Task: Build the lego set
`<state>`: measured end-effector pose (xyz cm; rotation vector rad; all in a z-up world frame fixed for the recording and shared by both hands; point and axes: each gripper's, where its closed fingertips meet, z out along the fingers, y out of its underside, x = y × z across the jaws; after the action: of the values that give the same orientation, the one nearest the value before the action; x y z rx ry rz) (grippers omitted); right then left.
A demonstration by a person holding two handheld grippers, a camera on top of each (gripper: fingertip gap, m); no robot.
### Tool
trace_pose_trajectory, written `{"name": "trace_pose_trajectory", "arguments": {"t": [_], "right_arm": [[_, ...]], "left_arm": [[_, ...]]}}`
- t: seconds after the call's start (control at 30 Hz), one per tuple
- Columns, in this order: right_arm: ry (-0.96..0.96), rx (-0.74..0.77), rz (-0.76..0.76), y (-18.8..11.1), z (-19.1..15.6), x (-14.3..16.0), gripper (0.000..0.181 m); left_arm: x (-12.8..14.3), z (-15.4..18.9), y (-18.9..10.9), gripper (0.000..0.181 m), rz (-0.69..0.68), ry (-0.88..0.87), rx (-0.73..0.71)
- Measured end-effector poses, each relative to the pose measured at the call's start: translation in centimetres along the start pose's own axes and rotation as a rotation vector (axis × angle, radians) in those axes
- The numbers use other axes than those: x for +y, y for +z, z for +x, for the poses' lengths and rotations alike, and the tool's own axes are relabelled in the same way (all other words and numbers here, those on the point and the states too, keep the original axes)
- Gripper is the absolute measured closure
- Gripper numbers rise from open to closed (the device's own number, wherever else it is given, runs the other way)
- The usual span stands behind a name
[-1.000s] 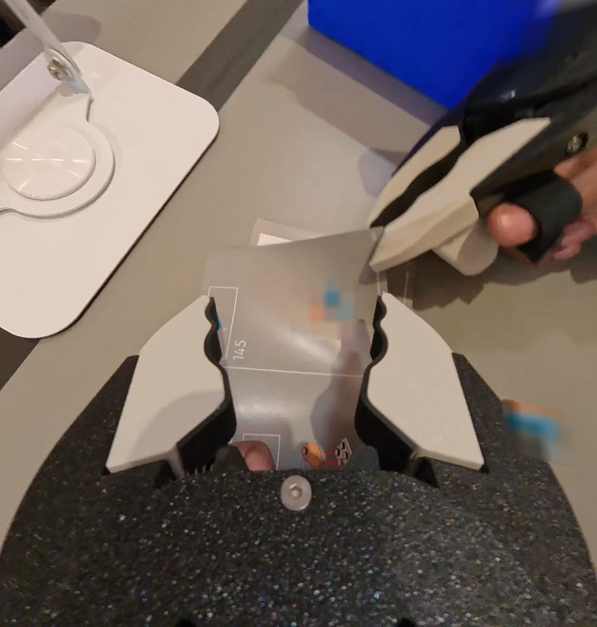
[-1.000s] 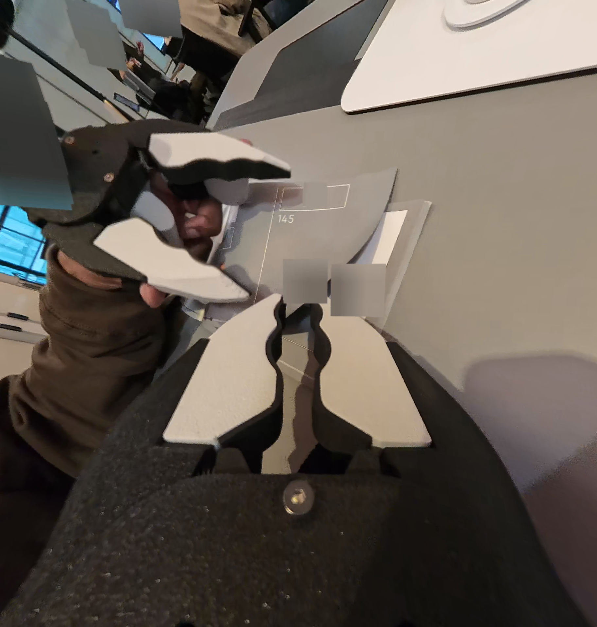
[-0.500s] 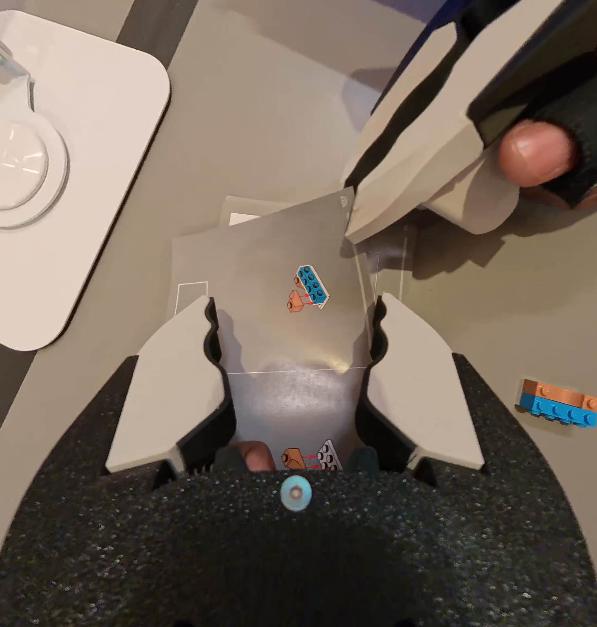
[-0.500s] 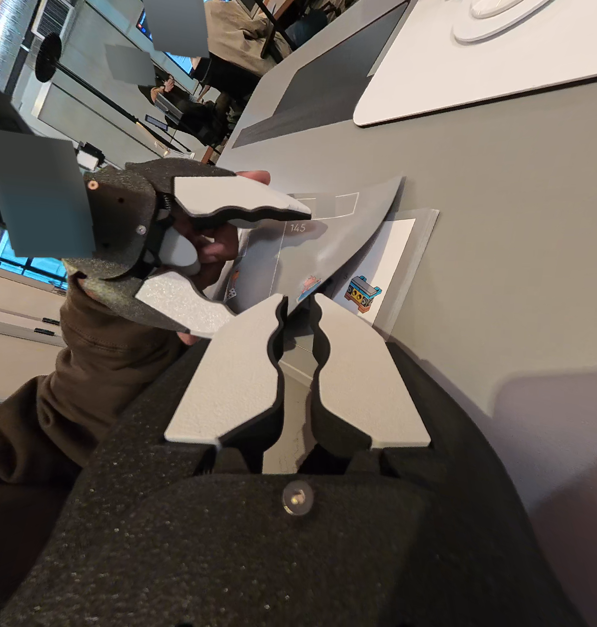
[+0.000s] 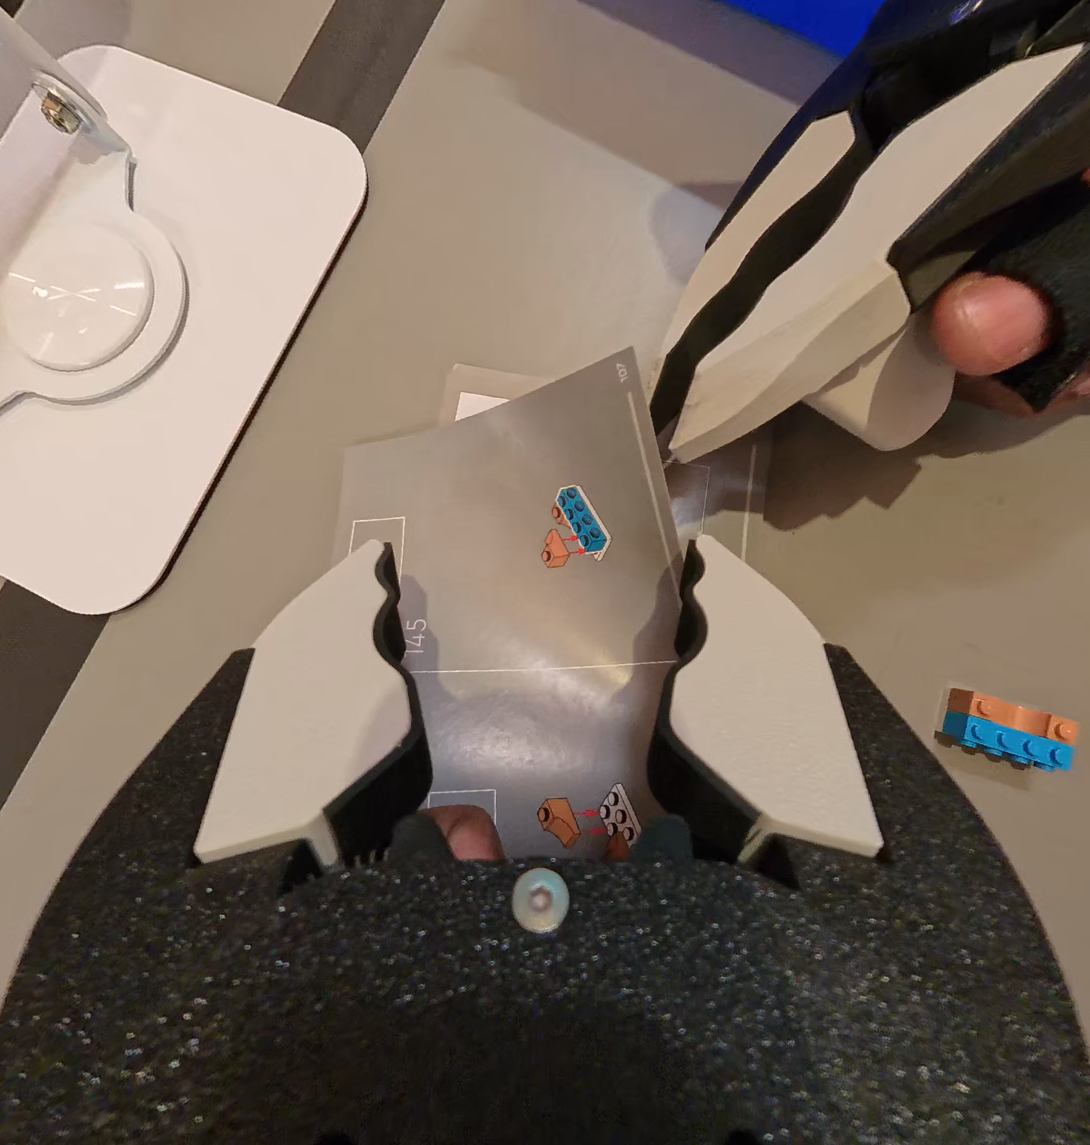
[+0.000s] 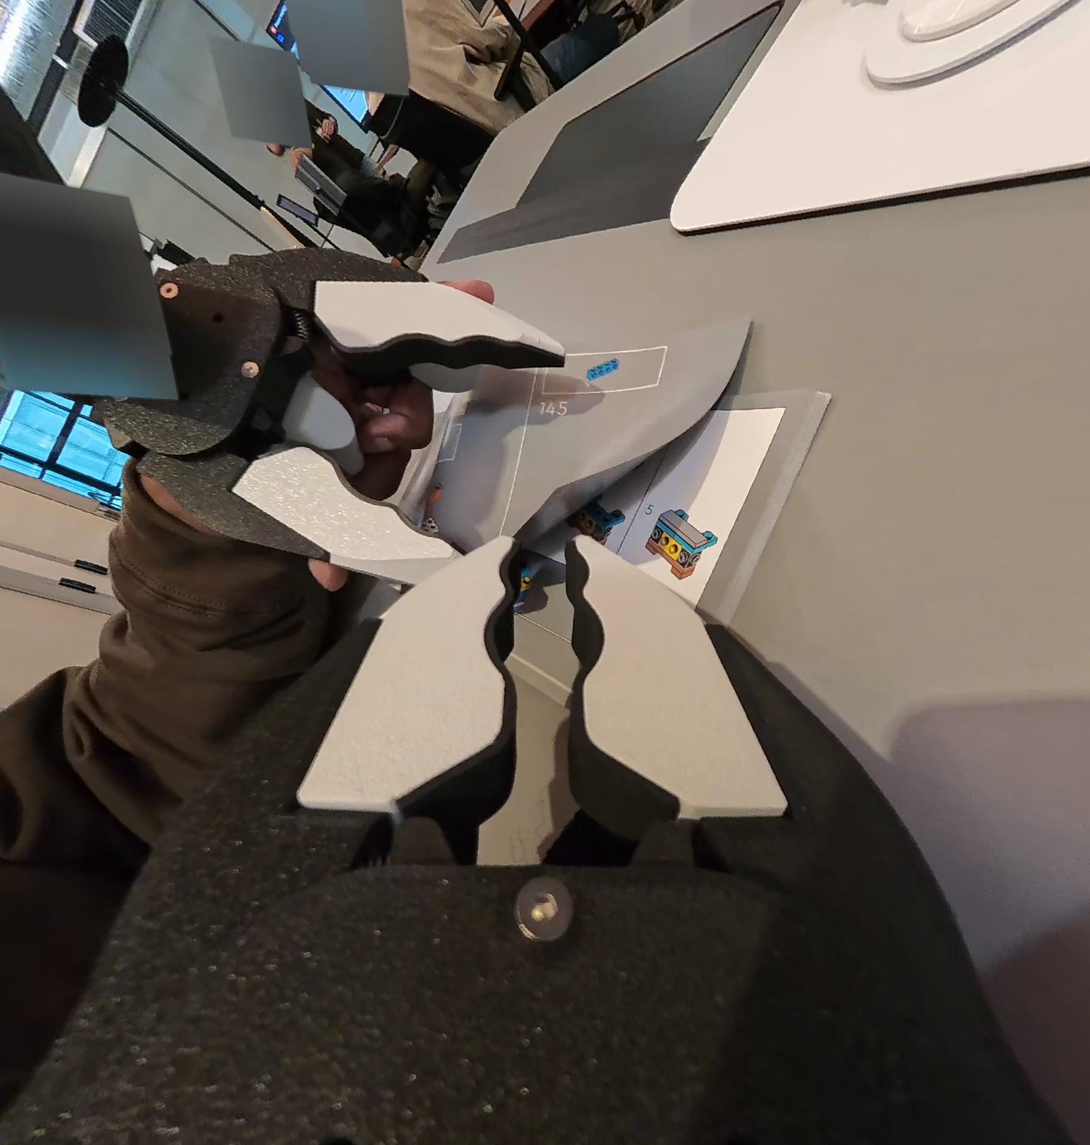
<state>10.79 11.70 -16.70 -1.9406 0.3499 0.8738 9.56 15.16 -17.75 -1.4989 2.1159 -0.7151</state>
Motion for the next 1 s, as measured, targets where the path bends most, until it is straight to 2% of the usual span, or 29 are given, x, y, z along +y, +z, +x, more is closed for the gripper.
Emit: {"name": "trace_pose_trajectory", "arguments": {"t": [0.6,1.0], "right_arm": [[-0.034,-0.056,0.015,1.0,-1.0,-0.7,0.172],[-0.062,-0.098,0.019,1.8,-1.5,-1.3,0.167]], "left_arm": [[0.1,-0.3,-0.8,0.094,0.008,-0.008,0.004],[0.1,-0.4,-0.9,0.094,0.009,-0.013,0.009]]}}
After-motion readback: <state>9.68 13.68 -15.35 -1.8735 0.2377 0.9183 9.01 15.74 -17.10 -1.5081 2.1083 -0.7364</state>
